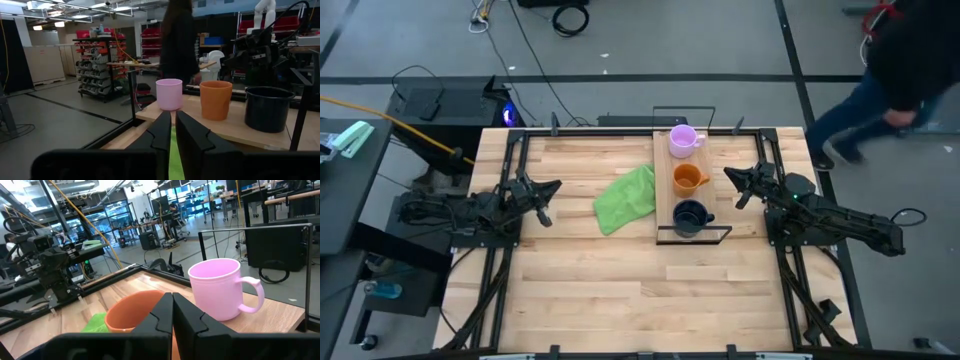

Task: Stack small to large cups/mugs on shelf
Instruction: Return to Home Position

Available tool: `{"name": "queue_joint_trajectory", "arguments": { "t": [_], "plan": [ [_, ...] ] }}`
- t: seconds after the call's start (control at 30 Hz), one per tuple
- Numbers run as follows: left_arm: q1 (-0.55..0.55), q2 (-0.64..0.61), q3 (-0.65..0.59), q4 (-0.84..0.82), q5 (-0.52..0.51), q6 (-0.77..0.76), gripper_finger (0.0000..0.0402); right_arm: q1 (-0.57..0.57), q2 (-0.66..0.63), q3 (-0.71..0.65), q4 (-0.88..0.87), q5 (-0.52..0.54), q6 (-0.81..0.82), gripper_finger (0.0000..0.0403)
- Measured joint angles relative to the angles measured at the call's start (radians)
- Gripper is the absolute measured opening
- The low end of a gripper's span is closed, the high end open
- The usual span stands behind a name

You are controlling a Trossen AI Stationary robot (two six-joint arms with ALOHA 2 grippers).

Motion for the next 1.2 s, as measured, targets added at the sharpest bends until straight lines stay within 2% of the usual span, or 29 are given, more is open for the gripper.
{"name": "queue_joint_trajectory", "arguments": {
  "t": [0.87, 1.2],
  "plan": [
    [0.0, 0.0, 0.0, 0.0, 0.0, 0.0, 0.0025, 0.0, 0.0, 0.0, 0.0, 0.0, 0.0, 0.0012],
    [0.0, 0.0, 0.0, 0.0, 0.0, 0.0, 0.0036, 0.0, 0.0, 0.0, 0.0, 0.0, 0.0, 0.0012]
  ]
}}
